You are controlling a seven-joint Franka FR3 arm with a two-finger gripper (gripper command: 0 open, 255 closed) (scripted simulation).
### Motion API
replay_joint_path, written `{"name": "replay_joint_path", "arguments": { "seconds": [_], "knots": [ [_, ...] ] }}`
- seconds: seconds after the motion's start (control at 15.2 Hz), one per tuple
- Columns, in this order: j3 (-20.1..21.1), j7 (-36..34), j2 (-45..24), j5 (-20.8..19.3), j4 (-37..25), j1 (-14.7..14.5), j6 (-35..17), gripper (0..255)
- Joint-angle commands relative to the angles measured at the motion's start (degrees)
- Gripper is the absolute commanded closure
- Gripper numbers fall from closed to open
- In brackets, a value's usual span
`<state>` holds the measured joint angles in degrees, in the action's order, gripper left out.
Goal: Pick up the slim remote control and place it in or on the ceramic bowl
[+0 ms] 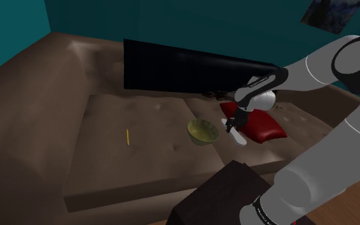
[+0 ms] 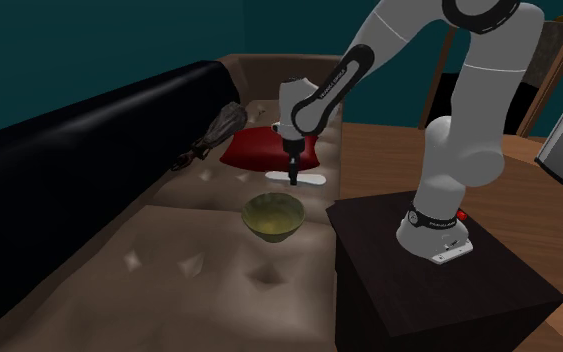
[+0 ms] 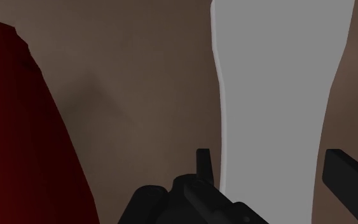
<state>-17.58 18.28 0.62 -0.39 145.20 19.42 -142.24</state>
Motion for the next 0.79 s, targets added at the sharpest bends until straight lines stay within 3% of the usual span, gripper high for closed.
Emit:
{"name": "replay_joint_path", "arguments": {
  "seconds": [0.0, 0.73],
  "knots": [
    [0.00, -0.60, 1.60, -0.77, -0.25, 0.02, 1.79, 255],
    [0.46, -2.52, 8.62, -3.28, -2.94, 0.36, 11.25, 255]
  ]
}}
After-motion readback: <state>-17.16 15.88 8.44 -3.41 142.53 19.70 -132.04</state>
